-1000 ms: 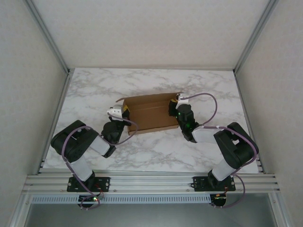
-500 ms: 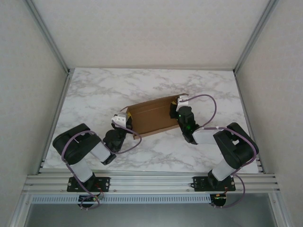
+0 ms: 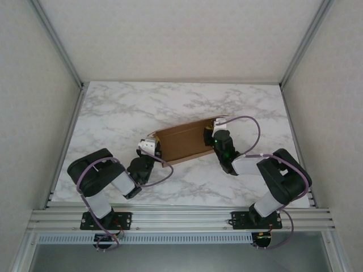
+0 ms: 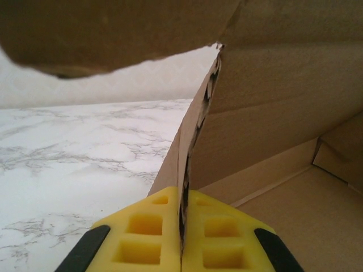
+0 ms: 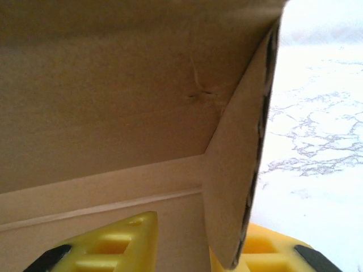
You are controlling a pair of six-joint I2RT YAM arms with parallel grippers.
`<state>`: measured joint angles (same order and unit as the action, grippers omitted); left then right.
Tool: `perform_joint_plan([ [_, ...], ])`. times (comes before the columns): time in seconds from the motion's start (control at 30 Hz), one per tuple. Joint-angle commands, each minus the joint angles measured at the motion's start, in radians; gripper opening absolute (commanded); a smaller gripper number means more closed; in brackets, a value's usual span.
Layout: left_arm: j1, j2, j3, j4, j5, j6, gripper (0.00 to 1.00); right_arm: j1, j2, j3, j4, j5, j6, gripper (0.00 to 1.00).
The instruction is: Fold the paper box
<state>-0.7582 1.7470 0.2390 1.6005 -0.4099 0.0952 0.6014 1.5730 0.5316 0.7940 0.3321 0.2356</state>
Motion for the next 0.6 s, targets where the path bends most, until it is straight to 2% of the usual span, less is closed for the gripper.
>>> perform_joint_plan([
  [0.0,-0.032,0.068,-0.022,-0.075,0.065,0.013,0.0,0.003,-0.04,-0.021,-0.042,-0.063,0.021,0.3],
  [0.3,-0.033,0.072,-0.015,-0.107,0.06,0.032,0.0,-0.046,-0.116,-0.039,-0.073,-0.094,0.053,0.43],
  [0.57,-0.041,0.069,-0.003,-0.137,0.046,0.053,0.0,-0.068,-0.192,-0.054,-0.085,-0.177,0.093,0.57],
])
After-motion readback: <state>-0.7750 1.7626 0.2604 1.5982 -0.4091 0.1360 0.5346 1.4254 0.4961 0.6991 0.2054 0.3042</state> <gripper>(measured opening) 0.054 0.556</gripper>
